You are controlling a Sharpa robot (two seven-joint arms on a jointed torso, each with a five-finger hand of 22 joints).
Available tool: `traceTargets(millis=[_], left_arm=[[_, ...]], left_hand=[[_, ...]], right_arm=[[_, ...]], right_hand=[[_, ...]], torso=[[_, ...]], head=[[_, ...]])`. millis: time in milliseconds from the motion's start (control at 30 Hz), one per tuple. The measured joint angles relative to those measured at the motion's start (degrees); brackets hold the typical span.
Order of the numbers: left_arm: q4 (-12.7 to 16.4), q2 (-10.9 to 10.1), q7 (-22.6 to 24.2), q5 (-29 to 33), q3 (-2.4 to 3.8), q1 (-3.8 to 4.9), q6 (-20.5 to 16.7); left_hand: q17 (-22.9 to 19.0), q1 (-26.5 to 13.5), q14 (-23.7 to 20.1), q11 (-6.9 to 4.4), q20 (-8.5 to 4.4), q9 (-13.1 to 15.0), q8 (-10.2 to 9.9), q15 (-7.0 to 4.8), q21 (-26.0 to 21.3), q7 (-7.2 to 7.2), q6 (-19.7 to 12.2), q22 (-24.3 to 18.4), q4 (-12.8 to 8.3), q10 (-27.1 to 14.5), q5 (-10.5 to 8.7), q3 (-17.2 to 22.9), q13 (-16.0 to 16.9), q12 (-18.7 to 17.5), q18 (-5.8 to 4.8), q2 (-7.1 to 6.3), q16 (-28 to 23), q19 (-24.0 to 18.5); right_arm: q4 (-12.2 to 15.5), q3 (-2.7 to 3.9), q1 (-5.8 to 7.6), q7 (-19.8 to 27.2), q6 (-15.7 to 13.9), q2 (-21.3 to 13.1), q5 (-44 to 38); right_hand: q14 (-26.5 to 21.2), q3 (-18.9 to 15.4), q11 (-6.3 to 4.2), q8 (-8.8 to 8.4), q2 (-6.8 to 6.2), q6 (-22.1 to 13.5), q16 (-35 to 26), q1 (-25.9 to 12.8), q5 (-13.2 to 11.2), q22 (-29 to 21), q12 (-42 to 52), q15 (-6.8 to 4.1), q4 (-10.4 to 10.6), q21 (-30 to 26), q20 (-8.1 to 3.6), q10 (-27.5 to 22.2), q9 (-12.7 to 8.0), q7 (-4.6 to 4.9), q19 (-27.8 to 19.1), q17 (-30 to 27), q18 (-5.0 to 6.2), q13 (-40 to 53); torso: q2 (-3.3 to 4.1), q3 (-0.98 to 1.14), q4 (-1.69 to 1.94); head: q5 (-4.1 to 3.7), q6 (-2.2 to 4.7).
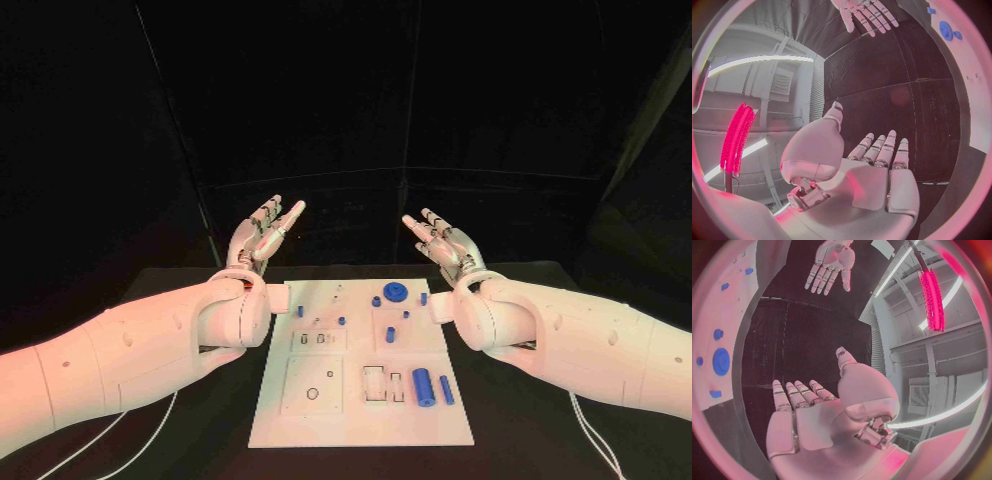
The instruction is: Assemble the parts on the task board
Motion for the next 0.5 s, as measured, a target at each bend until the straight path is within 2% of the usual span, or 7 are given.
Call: traceTargets(millis=[67, 200, 267, 333, 433, 467, 500], left_arm=[[-0.1, 0.0, 0.6, 0.1, -0.03, 0.02, 0.7], [-0.1, 0.0, 1.2, 0.2, -0.07, 0.02, 1.4], [-0.1, 0.0, 1.4, 0.3, -0.07, 0.01, 1.8], [-0.1, 0.0, 1.6, 0.3, -0.07, 0.00, 2.0], [-0.1, -0.1, 1.8, 0.3, -0.06, 0.00, 2.3], [0.7, -1.2, 1.8, 0.3, -0.07, 0.13, 3.1], [1.0, -2.2, 1.8, 0.3, -0.07, 0.34, 3.7]], left_hand=[[0.1, 2.1, 0.4, 0.48, 0.71, 0.1, 0.0, 0.42, 0.0, 0.08, 0.7, 0.1, 0.5, 0.5, 0.00, -0.1, 0.1, 0.0, 0.86, 0.16, 0.2, 0.1], [0.1, 2.2, 0.5, 0.55, 0.72, 0.1, 0.0, 0.51, 0.0, 0.08, 0.7, 0.0, 0.5, 0.5, 0.00, -0.2, 0.1, 0.0, 0.86, 0.17, 0.4, 0.1], [0.2, 2.9, 1.0, 0.96, 0.72, 0.1, 0.0, 0.56, 0.0, 0.09, 0.8, 0.0, 0.5, 1.0, 0.00, -0.2, 0.1, 0.1, 0.86, 0.50, 0.4, 0.1], [0.3, 3.4, 1.4, 1.32, 0.72, 0.1, 0.3, 0.71, 0.2, 0.18, 1.2, 0.1, 0.5, 1.3, 0.00, -0.2, 0.2, 0.3, 0.86, 0.68, 0.4, 0.1], [0.7, 5.3, 3.7, 2.13, 0.90, 0.2, 0.3, 0.99, 0.2, 0.17, 2.4, 0.2, 0.1, 3.1, 0.20, 0.2, 0.4, 0.5, 0.86, 0.59, 0.9, 0.3], [1.0, 6.1, 5.1, 2.63, 1.06, 0.3, 0.6, 1.29, 0.5, 0.20, 3.3, 0.2, -0.3, 4.8, 0.25, 0.4, 0.6, 1.0, 0.91, 0.53, 1.4, 0.5], [1.3, 7.0, 6.7, 3.41, 1.10, 0.5, 0.9, 1.73, 0.5, 0.29, 4.3, 0.3, -0.9, 7.3, 0.25, 0.6, 0.9, 1.6, 0.90, 0.42, 1.9, 0.5]], right_arm=[[-1.8, -0.09, 0.62, -1.2, 3.4, 0.9, -1.7], [-4.0, -0.16, 1.25, -3.0, 8.4, 1.8, -4.2], [-5.0, -0.23, 1.55, -3.9, 11.1, 2.3, -5.5], [-5.7, -0.25, 1.75, -4.6, 13.1, 2.6, -6.5], [-6.3, -0.26, 1.92, -5.5, 15.5, 2.8, -7.9], [-6.7, -0.28, 1.93, -5.5, 15.2, 2.6, -10.4], [-7.2, -0.28, 1.94, -5.5, 14.7, 2.1, -12.6]], right_hand=[[-0.1, -0.2, 0.35, 0.00, 0.21, 0.3, 0.0, 1.2, 0.0, 0.0, 0.2, 0.29, -0.3, 0.0, 0.00, 0.1, 0.1, 0.01, 0.0, 0.0, 0.01, 0.0], [2.2, 0.5, 1.05, 0.80, 0.29, 3.0, 0.9, 5.0, -0.6, 0.3, 1.1, 0.90, -2.9, 0.6, 0.73, 3.1, 0.5, 0.15, 0.8, 0.4, 0.00, 0.5], [6.3, 1.2, 1.25, 1.63, 0.16, 6.1, 2.0, 7.6, -1.4, 0.8, 2.2, 1.05, -4.9, 1.6, 0.73, 7.6, 1.0, 0.34, 3.0, 0.9, 0.98, 1.0], [12.3, 2.0, 1.28, 2.81, -0.11, 10.6, 3.7, 10.1, -2.1, 1.6, 3.8, 0.93, -7.1, 3.1, 0.69, 14.1, 1.6, 0.65, 6.7, 1.6, 1.37, 1.7], [22.9, 3.3, 0.76, 4.93, -0.52, 19.2, 6.5, 13.4, -2.2, 3.1, 6.3, 0.17, -10.5, 6.3, 0.67, 24.6, 2.6, 1.27, 14.1, 2.5, 3.13, 2.5], [26.4, 3.8, 0.44, 5.66, -0.71, 22.4, 7.4, 14.3, -2.2, 3.6, 7.0, -0.26, -11.5, 7.4, 0.64, 27.9, 2.9, 1.51, 16.7, 2.7, 4.05, 2.6], [29.5, 4.2, 0.14, 6.24, -0.87, 25.3, 8.1, 14.9, -2.2, 4.0, 7.5, -0.65, -12.4, 8.4, 0.61, 30.8, 3.2, 1.74, 19.0, 2.9, 4.04, 2.7]], torso=[[0.00, -0.01, 0.01], [-0.01, -0.01, 0.01], [-0.01, 0.00, 0.01], [-0.01, 0.00, 0.01], [0.00, -0.01, 0.01], [0.05, -0.04, 0.01], [0.16, -0.12, 0.01]], head=[[0.00, 0.00], [-0.01, 0.00], [-0.01, 0.00], [-0.01, 0.00], [-0.01, 0.00], [-0.04, -0.22], [-0.02, -0.36]])
